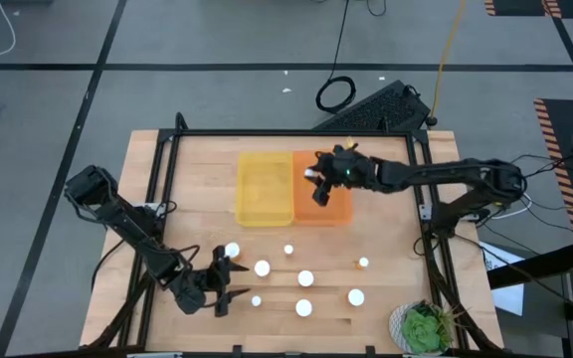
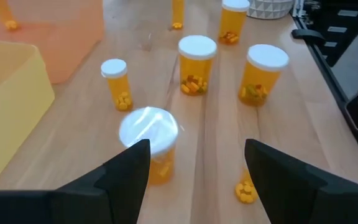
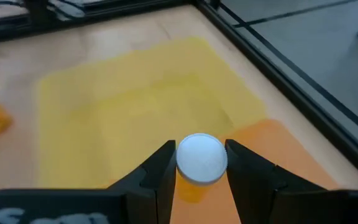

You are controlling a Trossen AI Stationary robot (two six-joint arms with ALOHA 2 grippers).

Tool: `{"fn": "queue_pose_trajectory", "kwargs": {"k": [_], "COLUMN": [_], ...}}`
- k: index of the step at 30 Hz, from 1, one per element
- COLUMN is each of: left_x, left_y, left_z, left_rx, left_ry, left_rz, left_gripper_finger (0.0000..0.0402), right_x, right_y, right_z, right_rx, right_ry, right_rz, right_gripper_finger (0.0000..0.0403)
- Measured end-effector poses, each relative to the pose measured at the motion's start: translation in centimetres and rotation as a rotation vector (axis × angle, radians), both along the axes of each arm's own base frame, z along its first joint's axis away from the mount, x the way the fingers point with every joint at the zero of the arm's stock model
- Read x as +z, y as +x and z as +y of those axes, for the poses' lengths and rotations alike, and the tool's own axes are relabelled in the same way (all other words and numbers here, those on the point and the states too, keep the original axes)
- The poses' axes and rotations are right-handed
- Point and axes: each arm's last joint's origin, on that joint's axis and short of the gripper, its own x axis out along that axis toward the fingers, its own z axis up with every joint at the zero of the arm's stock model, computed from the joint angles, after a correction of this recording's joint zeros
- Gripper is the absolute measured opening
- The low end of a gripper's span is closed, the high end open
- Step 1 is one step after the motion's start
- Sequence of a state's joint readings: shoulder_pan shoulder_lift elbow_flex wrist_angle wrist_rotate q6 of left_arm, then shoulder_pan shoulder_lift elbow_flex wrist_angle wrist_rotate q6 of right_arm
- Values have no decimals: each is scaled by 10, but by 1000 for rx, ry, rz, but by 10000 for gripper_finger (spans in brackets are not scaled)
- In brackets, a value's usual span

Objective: Pick and place medicine bottles into bin by pill shape (circle, oval)
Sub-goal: Put the small orange pill bottle into the orange bin

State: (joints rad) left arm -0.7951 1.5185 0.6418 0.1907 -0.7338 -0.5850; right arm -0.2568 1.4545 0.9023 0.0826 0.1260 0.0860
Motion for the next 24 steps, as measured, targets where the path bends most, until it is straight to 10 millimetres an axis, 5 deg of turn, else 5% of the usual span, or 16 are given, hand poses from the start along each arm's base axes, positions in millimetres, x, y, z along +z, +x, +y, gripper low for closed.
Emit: {"fn": "queue_pose_trajectory", "kwargs": {"k": [10,24], "left_x": [0,0], "left_y": [2,0], "left_z": [2,0], "left_rx": [8,6], "left_ry": [5,-17], "left_rz": [0,-2], "left_gripper_finger": [266,266], "right_x": [-32,-66], "right_y": [5,10], "right_z": [-41,-53], "right_rx": [-25,-28], "right_ry": [44,45], "right_rz": [33,140], "right_gripper_finger": [121,121]}}
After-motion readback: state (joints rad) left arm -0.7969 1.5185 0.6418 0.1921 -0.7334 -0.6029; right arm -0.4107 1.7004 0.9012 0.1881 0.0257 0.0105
